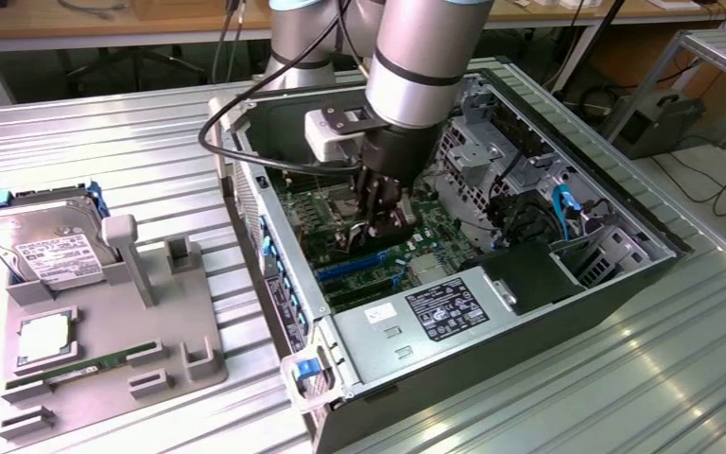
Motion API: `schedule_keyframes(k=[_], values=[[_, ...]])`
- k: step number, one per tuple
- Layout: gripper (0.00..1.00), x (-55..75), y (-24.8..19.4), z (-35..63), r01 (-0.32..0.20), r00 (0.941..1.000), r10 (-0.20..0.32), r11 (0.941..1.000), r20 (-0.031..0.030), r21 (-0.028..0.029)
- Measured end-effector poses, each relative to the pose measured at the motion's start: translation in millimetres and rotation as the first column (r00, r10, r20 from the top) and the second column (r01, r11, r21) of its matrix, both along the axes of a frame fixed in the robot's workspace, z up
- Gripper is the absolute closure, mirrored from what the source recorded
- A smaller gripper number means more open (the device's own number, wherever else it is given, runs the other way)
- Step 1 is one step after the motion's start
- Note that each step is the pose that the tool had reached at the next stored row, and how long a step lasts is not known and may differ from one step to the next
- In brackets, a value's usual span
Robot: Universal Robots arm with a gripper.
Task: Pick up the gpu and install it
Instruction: 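Insert the gpu into the slot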
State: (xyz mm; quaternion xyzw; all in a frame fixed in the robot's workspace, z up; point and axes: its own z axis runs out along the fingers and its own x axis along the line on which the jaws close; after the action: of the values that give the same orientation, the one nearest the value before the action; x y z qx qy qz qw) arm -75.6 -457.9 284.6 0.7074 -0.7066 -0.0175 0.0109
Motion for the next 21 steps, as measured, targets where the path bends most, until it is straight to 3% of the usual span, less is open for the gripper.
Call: schedule_keyframes(k=[21], values=[[0.74,-4.6,0.0,-24.5,0.000,1.0000,0.000,1.0000,0.0001,0.0001]])
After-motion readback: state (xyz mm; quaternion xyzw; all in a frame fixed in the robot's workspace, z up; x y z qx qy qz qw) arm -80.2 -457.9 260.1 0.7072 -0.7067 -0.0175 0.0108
